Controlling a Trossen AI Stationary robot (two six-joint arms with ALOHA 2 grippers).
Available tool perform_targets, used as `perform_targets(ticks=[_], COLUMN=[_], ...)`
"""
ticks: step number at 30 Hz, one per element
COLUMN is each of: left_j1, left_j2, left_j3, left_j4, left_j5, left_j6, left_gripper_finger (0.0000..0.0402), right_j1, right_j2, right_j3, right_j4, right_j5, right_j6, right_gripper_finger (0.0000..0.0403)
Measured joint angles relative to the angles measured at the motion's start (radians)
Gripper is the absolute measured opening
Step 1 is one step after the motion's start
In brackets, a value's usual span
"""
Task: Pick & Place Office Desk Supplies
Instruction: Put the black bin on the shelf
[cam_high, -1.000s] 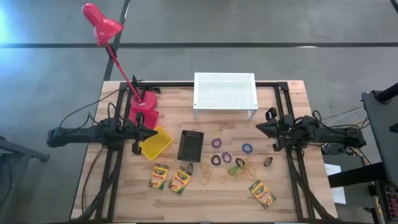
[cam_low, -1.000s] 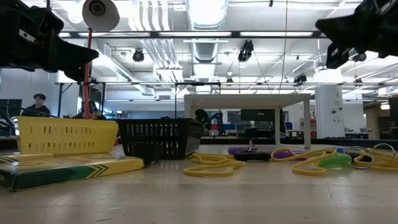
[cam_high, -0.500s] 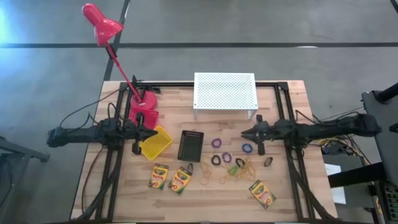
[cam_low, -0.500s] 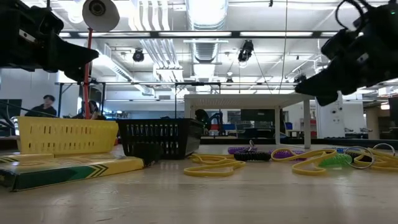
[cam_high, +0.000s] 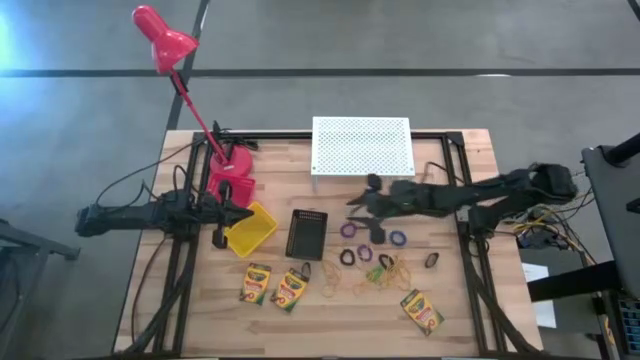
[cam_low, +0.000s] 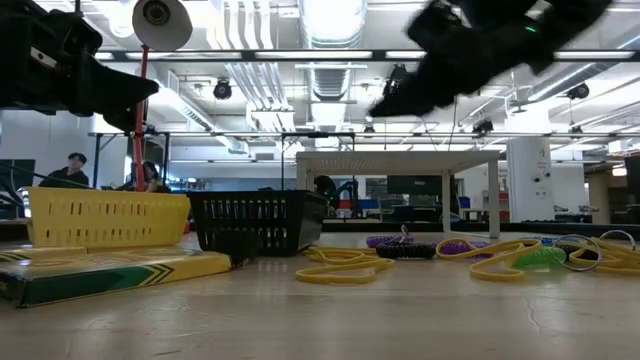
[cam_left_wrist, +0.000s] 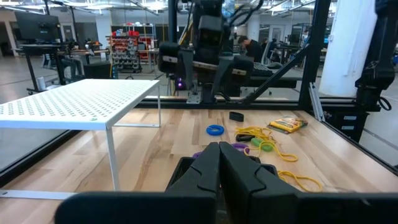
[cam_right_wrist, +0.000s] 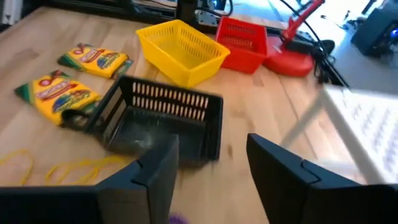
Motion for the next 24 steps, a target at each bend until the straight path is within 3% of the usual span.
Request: perform_targets(ticks=[7, 18, 24], left_j1=[0.000, 0.000, 0.000], left_j2=[0.000, 0.000, 0.000], left_j3=[0.000, 0.000, 0.000], left_j4=[0.000, 0.000, 0.000], left_j5=[0.000, 0.000, 0.000], left_j6=[0.000, 0.000, -0.001], left_gripper_finger=[0.0015, 0.0015, 0.0015], right_j1=[0.021, 0.055, 0.052], right_j2=[0.253, 0.675, 0.851], right_j3=[0.391, 0.978, 1.258], right_j4=[-0.373, -0.869, -0.947], right_j5=[-0.060, -0.083, -0.081], right_j6=[0.072, -0.368, -0.523], right_gripper_finger=[0.0220, 0.0242, 0.0236])
